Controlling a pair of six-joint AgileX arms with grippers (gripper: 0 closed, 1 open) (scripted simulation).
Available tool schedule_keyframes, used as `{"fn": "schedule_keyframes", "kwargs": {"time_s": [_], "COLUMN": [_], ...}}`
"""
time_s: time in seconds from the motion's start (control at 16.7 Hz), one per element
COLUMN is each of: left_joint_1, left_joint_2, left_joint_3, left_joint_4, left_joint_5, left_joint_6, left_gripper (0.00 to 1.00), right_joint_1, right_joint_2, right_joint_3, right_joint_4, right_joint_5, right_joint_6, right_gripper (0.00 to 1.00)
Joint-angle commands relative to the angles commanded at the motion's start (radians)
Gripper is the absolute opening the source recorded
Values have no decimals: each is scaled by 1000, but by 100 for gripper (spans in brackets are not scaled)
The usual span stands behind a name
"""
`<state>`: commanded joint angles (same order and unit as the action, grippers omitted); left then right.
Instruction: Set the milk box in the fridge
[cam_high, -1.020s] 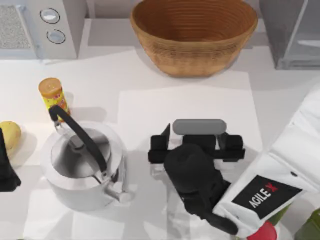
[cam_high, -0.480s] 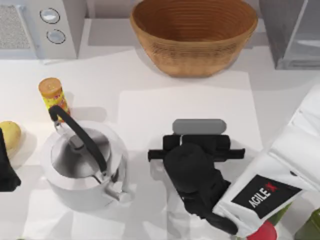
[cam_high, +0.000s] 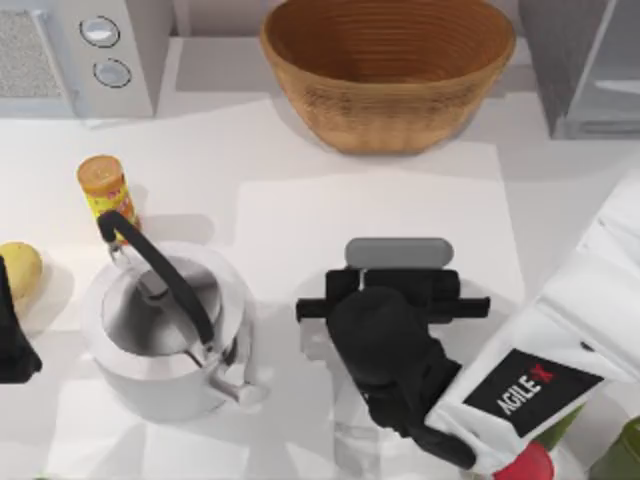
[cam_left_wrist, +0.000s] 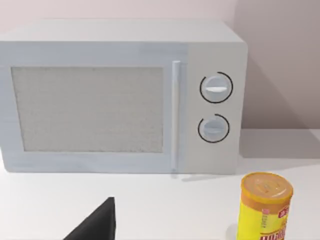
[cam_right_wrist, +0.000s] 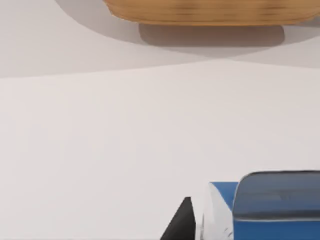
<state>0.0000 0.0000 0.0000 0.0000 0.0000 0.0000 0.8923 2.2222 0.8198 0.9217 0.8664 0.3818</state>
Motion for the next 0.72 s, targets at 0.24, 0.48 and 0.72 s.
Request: {"fn": "schedule_keyframes", "kwargs": {"time_s": [0.24,0.48,0.72], "left_joint_1": [0,0,0], "left_joint_2": [0,0,0], "left_joint_3": [0,0,0], "left_joint_4": [0,0,0], "left_joint_5": [0,0,0], "left_joint_6": [0,0,0], "left_gripper": [100,100,100], "right_joint_1": [2,-4,0], "right_joint_2": [-1,-72,-229], "right_joint_3": [-1,31,63], "right_joint_4": [0,-61,-277], "right_joint_5": [0,-1,-8], "right_joint_6": [1,8,7], "right_gripper": [0,0,0]}}
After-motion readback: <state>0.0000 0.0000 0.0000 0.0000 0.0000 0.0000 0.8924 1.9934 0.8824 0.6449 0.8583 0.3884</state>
